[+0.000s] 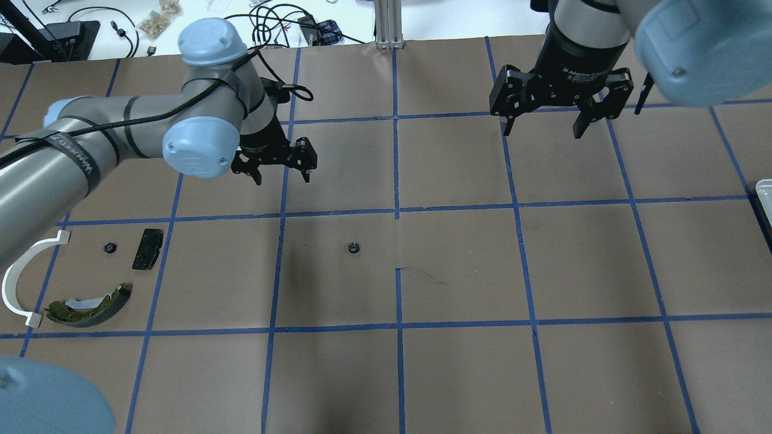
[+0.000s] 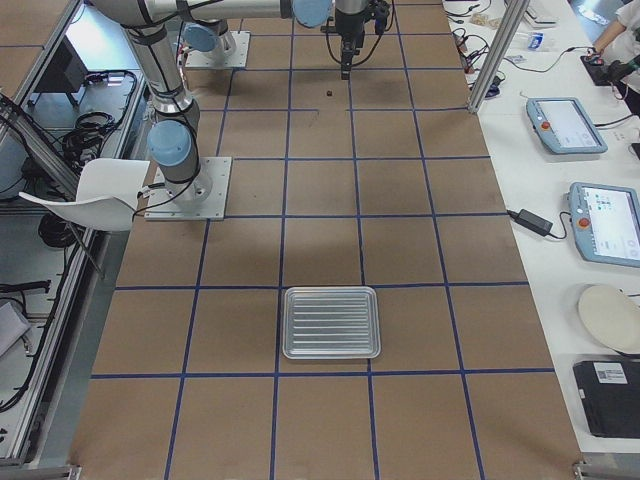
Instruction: Place bearing gear from tray to pile
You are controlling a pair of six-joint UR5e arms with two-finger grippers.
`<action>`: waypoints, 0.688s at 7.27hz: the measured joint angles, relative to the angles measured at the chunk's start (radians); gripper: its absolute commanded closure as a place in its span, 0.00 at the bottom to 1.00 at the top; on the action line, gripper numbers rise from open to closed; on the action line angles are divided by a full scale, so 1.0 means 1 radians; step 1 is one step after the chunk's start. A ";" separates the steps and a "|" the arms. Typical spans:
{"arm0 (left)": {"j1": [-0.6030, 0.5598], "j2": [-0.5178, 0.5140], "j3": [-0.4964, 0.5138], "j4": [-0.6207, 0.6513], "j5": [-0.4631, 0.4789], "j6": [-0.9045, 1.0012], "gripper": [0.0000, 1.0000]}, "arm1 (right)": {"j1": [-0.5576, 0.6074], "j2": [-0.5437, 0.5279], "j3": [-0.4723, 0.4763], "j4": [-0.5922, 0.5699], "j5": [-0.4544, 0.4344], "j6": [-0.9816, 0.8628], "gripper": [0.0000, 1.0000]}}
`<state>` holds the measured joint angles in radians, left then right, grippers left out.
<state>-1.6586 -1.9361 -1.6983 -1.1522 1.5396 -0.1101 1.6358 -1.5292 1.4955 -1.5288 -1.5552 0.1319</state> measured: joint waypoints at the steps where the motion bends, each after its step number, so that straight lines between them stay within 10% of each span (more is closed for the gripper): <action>1: -0.047 -0.011 -0.009 0.000 -0.008 -0.071 0.00 | -0.005 -0.002 -0.019 0.032 0.001 -0.059 0.00; 5: -0.142 -0.049 -0.110 0.077 -0.040 -0.170 0.05 | -0.036 0.021 -0.019 0.031 -0.029 -0.150 0.00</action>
<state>-1.8011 -1.9846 -1.8081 -1.0754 1.4998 -0.2797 1.6001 -1.5085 1.4764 -1.4974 -1.5844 -0.0183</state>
